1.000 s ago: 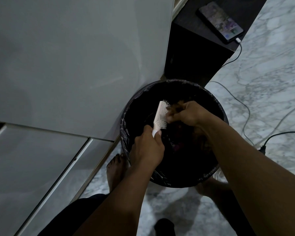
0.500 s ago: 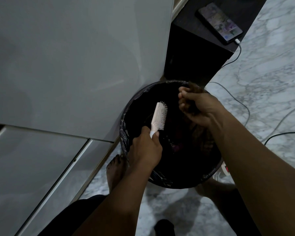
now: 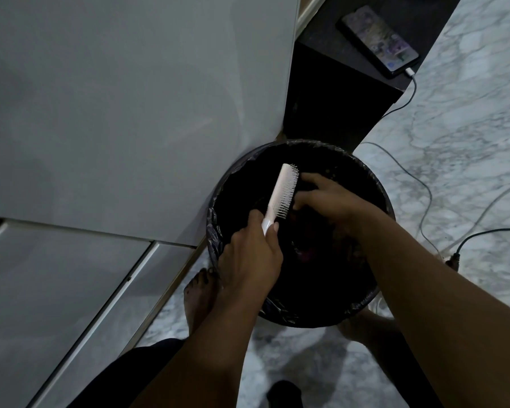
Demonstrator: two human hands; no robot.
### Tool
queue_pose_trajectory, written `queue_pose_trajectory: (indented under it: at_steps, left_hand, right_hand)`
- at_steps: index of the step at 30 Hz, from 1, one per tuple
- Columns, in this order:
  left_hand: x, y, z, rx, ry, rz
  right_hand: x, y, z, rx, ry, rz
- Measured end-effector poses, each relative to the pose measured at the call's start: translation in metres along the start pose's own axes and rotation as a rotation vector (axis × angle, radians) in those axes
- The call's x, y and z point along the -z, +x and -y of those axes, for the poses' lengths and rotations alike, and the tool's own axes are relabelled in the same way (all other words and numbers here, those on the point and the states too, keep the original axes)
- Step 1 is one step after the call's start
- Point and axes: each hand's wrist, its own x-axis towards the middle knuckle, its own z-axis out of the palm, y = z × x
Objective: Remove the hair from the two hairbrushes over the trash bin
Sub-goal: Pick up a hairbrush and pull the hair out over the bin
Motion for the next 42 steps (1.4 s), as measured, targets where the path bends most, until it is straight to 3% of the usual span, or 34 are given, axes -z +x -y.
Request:
queue_pose_trajectory:
  at_steps: [2, 4, 8, 15, 18, 21, 27, 29, 35, 42]
  left_hand:
    - [0.001, -0.001, -0.001, -0.036, 0.019, -0.015]
    - [0.003, -0.001, -0.001, -0.054, 0.027, -0.019]
    - [0.006, -0.003, -0.003, -0.082, 0.037, -0.004]
    - [0.008, -0.004, -0.007, -0.057, 0.024, -0.001]
    - [0.007, -0.003, -0.008, -0.059, 0.012, -0.001]
    - [0.006, -0.001, -0.005, -0.046, -0.026, -0.015]
    - [0.007, 0.001, -0.003, -0.040, -0.068, -0.019]
    - [0.008, 0.001, -0.005, -0.046, -0.064, -0.014]
    - [0.007, 0.001, -0.009, -0.114, -0.138, 0.012]
    - [0.007, 0.001, -0.006, -0.099, -0.130, 0.019]
  right_hand:
    - [-0.005, -0.002, 0.004, 0.076, 0.286, 0.085]
    - [-0.006, 0.000, 0.004, 0.060, 0.384, 0.085]
    - [-0.003, 0.006, -0.001, 0.043, 0.346, 0.029]
    - [-0.007, -0.006, -0.001, -0.046, 0.307, 0.112]
    - [-0.008, -0.004, -0.002, -0.029, 0.228, 0.012]
    - [-0.011, -0.002, -0.003, -0.009, 0.350, -0.046]
    - [-0.004, 0.014, -0.007, -0.054, 0.320, -0.342]
    - [-0.004, 0.015, -0.009, -0.035, 0.359, -0.321]
    - [-0.008, 0.011, 0.001, 0.072, 0.791, -0.184]
    - [-0.017, 0.008, 0.008, 0.021, 0.678, -0.153]
